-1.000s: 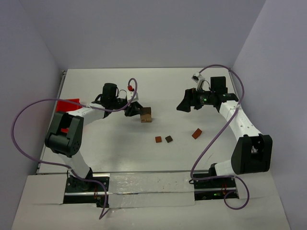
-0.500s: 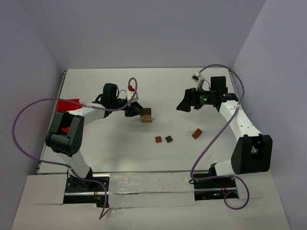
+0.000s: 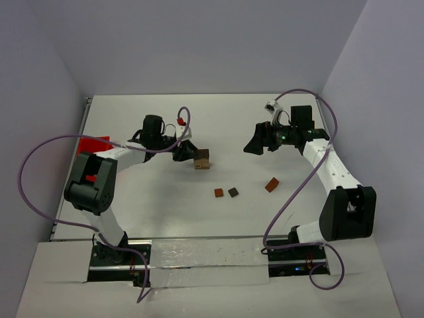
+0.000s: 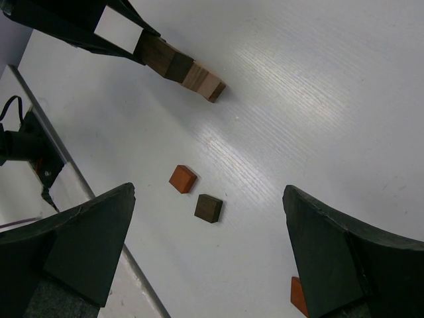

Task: Build the wood block tower

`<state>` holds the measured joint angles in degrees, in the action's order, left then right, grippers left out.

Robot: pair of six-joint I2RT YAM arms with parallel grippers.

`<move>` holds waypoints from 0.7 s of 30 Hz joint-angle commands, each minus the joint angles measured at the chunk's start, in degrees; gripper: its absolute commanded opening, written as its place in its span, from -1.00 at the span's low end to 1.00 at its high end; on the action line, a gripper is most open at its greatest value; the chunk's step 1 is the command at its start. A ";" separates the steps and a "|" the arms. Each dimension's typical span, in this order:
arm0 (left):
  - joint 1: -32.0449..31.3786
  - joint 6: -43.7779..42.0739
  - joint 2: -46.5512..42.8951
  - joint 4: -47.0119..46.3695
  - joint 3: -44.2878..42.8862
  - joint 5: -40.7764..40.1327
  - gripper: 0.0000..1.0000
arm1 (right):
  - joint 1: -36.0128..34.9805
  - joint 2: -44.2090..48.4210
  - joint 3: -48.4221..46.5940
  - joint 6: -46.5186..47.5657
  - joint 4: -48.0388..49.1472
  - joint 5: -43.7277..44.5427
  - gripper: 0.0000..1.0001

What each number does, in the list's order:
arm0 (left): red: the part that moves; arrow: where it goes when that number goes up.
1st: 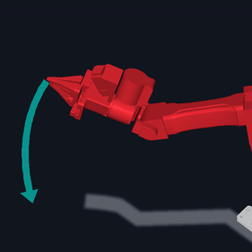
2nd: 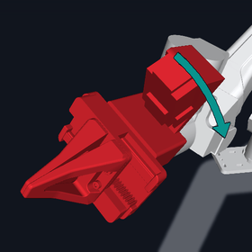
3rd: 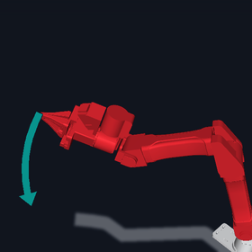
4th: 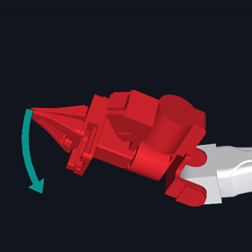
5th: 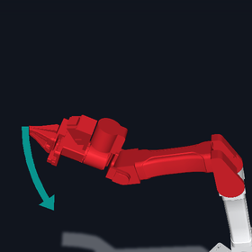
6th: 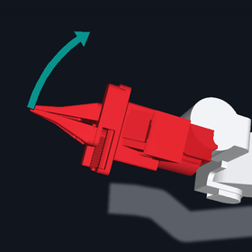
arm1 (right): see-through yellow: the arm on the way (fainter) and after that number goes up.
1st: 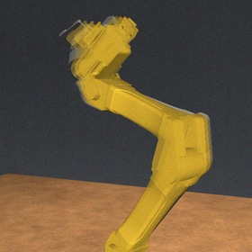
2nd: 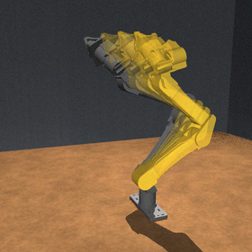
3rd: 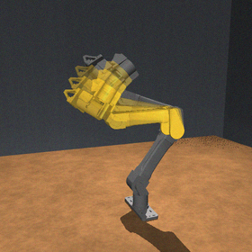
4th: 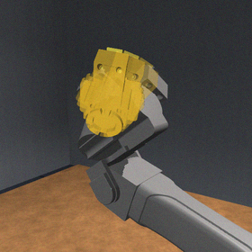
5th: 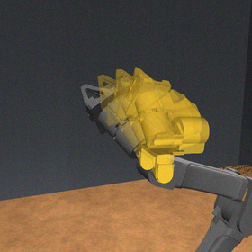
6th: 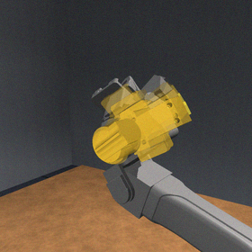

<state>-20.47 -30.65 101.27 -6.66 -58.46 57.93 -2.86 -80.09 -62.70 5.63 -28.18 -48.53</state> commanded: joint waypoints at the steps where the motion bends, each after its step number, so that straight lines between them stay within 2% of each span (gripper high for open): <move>1: -0.19 0.15 0.86 -1.04 -2.48 2.10 -0.57 | -0.22 -0.24 -2.69 0.61 0.59 -0.65 0.99; 14: -0.19 0.64 0.75 -1.22 -2.55 1.22 -0.22 | -0.22 -0.38 -2.87 0.44 0.50 -0.77 0.99; 21: -0.10 0.74 0.54 -0.81 -2.83 1.31 -0.21 | -0.22 0.00 -2.61 0.61 0.50 -0.69 0.99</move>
<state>-20.47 -30.20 101.71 -6.64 -59.09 57.50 -2.87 -80.12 -62.70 5.63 -28.21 -48.56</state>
